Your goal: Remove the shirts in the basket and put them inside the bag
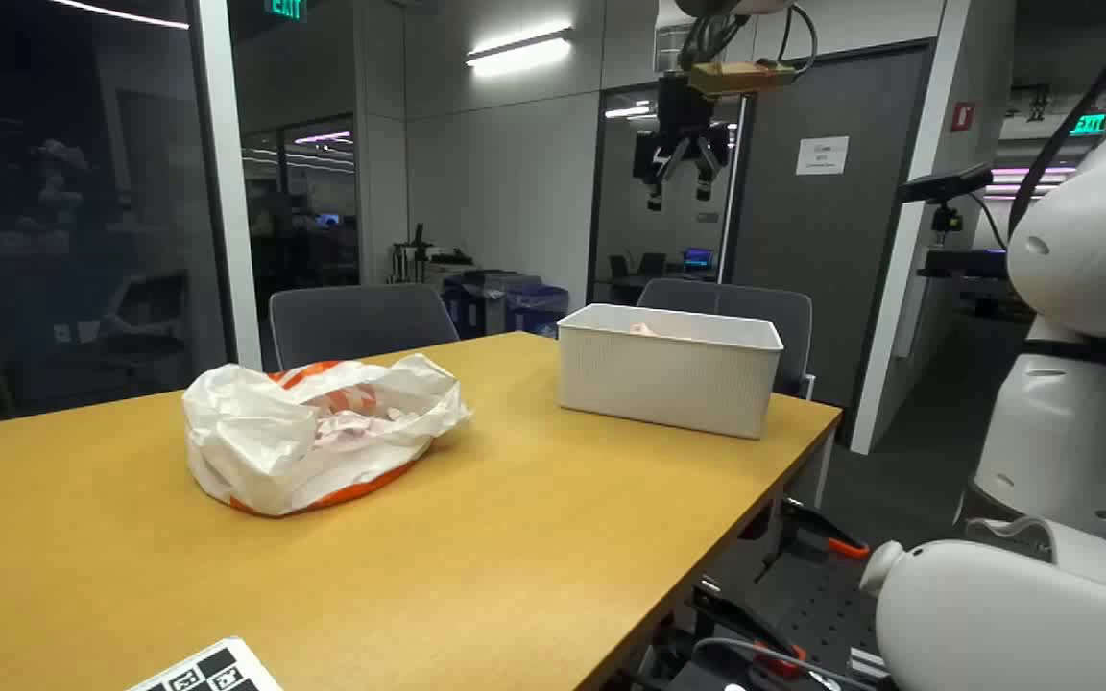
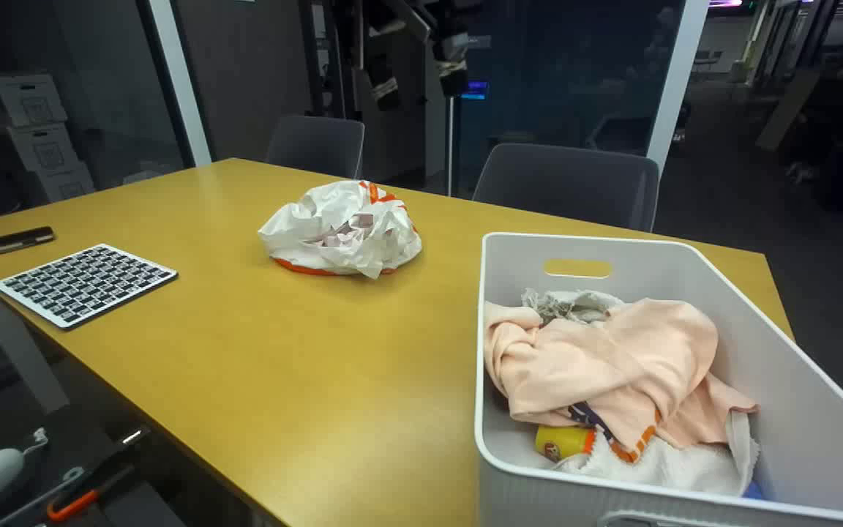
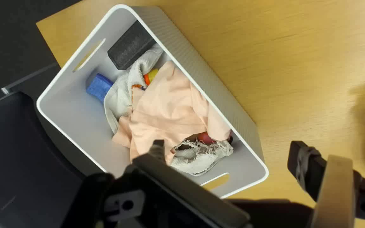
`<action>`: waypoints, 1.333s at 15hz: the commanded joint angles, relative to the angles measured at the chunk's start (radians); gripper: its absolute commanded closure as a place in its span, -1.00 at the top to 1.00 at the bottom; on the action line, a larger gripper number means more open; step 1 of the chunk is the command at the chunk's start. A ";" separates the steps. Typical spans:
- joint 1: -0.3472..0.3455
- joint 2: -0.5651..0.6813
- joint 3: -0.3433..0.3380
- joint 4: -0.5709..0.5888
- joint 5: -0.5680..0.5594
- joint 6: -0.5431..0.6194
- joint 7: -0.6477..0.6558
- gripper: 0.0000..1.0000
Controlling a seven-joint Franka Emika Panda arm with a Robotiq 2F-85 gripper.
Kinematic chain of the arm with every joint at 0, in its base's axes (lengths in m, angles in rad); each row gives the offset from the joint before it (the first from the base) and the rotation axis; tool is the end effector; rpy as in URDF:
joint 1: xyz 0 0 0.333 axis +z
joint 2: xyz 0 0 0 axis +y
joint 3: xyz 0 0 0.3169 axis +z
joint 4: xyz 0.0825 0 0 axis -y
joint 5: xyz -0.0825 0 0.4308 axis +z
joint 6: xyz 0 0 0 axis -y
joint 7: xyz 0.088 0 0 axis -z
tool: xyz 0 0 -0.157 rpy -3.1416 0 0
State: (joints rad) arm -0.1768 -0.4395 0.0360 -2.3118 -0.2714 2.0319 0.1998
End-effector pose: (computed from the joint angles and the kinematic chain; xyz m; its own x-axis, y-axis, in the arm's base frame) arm 0.4800 -0.0951 0.4685 0.9583 -0.2113 0.1922 -0.2543 -0.9376 0.2373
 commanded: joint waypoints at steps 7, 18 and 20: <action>0.018 -0.002 -0.015 0.015 -0.008 -0.003 0.006 1.00; -0.004 0.207 -0.029 0.181 -0.058 0.030 0.055 1.00; -0.007 0.288 -0.052 0.242 -0.065 0.040 0.064 1.00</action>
State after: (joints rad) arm -0.1783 -0.2886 0.0127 -2.1932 -0.3097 2.0545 0.2390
